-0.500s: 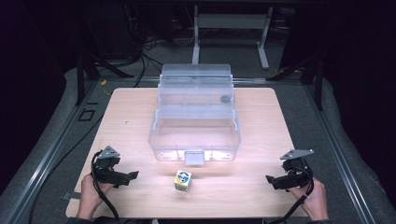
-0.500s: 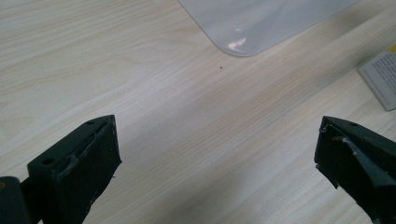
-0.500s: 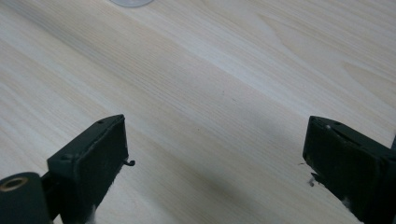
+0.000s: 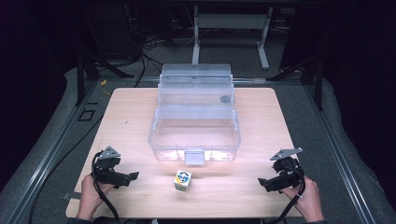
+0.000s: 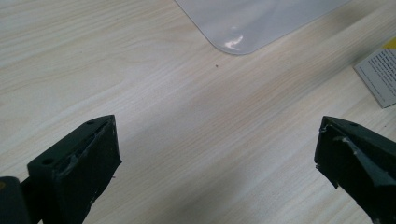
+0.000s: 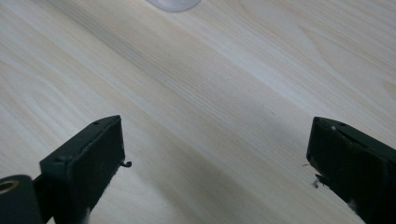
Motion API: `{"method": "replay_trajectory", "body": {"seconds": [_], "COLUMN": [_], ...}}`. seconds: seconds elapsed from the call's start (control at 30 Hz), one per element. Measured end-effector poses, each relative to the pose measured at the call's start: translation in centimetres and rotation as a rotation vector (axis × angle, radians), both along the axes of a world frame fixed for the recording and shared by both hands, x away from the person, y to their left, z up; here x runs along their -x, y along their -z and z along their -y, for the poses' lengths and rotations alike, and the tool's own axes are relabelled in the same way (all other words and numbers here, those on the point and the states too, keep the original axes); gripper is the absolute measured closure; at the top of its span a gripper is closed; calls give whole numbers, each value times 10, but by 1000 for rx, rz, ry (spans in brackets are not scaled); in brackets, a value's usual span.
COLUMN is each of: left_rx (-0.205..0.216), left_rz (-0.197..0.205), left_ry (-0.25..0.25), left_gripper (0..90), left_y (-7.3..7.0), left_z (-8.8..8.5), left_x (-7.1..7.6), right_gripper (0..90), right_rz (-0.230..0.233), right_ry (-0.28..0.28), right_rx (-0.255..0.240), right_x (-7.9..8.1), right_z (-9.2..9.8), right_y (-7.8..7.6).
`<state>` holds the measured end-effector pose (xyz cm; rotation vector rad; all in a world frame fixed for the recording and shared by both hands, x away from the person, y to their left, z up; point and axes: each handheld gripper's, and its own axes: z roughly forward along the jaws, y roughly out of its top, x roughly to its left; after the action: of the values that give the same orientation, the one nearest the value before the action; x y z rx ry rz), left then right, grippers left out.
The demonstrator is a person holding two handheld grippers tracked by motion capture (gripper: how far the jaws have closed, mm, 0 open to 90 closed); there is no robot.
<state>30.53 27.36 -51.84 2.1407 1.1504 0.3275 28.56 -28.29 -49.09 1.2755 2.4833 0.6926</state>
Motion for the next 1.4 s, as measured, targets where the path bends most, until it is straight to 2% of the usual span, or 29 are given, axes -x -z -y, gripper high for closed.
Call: {"method": "replay_trajectory", "body": {"seconds": [0.13,0.27,0.37,0.43,0.47,0.53,0.57,0.63,0.67,0.8,0.87,0.97,1.0,1.13,1.2,1.3,1.37,1.4], "left_rx": [2,-2,-6,-10,-8,-12,-17,-19,-20,-32,-40,-51,-59,-59,-57,-59,-59,-61], "left_rz": [-5,-4,-4,-6,-8,-8,-8,-7,-8,-8,-16,-16,-18,-18,-16,-16,-17,-18], "left_ry": [-1,3,4,2,0,2,0,-1,-2,-1,2,7,11,11,9,11,12,15], "left_gripper": [2,2,2,2,2,2,2,2,2,2,2,2,2,2,2,2,2,2], "left_y": [1,1,1,1,1,1,1,1,1,1,2,3,3,4,3,3,4,4], "left_z": [0,1,1,1,1,1,1,1,1,1,2,3,4,4,4,4,4,4], "left_x": [-1,0,0,0,0,0,0,0,0,0,0,-1,-1,-1,0,0,0,0], "right_gripper": [32,13,6,0,0,0,0,0,0,0,0,0,0,0,0,0,0,0], "right_rz": [20,9,5,-6,-6,-8,-24,-12,-13,-18,-19,-23,-25,-33,-48,-59,-55,-62], "right_ry": [-13,-44,-58,-91,-92,-107,-118,-124,-143,-162,-197,-212,-235,-268,-298,-328,-332,-359], "right_rx": [-30,-9,-10,-16,2,9,15,14,20,29,38,44,41,48,64,71,73,78], "right_x": [2,3,3,2,2,0,0,-1,-2,-4,-5,-5,-6,-6,-6,-7,-7,-9], "right_z": [-5,-20,-25,-34,-37,-43,-46,-50,-57,-67,-78,-85,-94,-105,-119,-130,-135,-143], "right_y": [-4,-6,-6,-6,-7,-8,-9,-8,-8,-9,-11,-11,-12,-11,-10,-9,-9,-9]}}
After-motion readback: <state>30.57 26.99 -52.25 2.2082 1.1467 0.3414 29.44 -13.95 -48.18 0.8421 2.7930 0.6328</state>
